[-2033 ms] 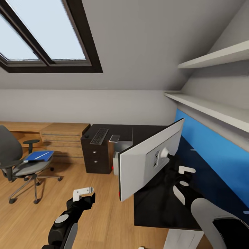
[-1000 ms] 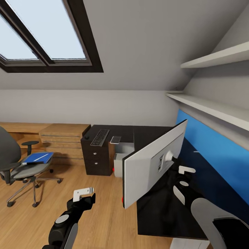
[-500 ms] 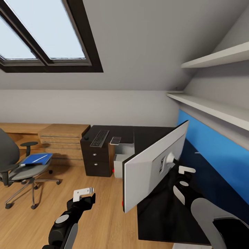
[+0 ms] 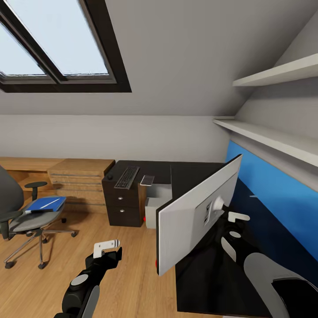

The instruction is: In the bedroom, organize the workspace by keeping the computer under the desk, ensuring the monitor is on the desk, placing the keyboard on the desk next to the monitor, placing the mouse on the desk next to the keyboard, moving the folder from the swivel chair onto the desk next to the mouse, stacking the notebook on top of the folder with the pen on top of the notebook, and positioning the swivel chair next to the desk.

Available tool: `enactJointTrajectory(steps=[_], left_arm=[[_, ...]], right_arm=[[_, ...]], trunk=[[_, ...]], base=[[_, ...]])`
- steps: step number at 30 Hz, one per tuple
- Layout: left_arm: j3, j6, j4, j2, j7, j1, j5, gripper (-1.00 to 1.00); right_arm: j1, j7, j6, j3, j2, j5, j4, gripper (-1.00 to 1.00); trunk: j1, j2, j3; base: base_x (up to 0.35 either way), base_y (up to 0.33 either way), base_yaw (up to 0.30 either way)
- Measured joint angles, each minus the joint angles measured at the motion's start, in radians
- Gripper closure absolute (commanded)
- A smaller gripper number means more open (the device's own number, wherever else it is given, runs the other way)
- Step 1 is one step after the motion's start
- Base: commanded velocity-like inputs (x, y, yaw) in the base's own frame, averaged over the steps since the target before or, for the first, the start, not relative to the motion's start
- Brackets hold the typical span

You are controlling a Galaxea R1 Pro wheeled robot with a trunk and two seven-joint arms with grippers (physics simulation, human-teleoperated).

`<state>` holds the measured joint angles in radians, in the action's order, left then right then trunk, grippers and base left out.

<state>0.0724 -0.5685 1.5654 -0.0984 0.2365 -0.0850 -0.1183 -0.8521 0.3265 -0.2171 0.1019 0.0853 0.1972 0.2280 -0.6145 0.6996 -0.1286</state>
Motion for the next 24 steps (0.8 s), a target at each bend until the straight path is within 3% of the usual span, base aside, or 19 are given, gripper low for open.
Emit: enactJointTrajectory(steps=[24], left_arm=[[-0.002, 0.0, -0.003, 0.0, 0.0, 0.0, 0.001, -1.0]], right_arm=[[0.0, 0.0, -0.002, -0.003, 0.0, 0.004, 0.001, 1.0]], trunk=[[0.0, 0.0, 0.0]], base=[[0.0, 0.0, 0.0]])
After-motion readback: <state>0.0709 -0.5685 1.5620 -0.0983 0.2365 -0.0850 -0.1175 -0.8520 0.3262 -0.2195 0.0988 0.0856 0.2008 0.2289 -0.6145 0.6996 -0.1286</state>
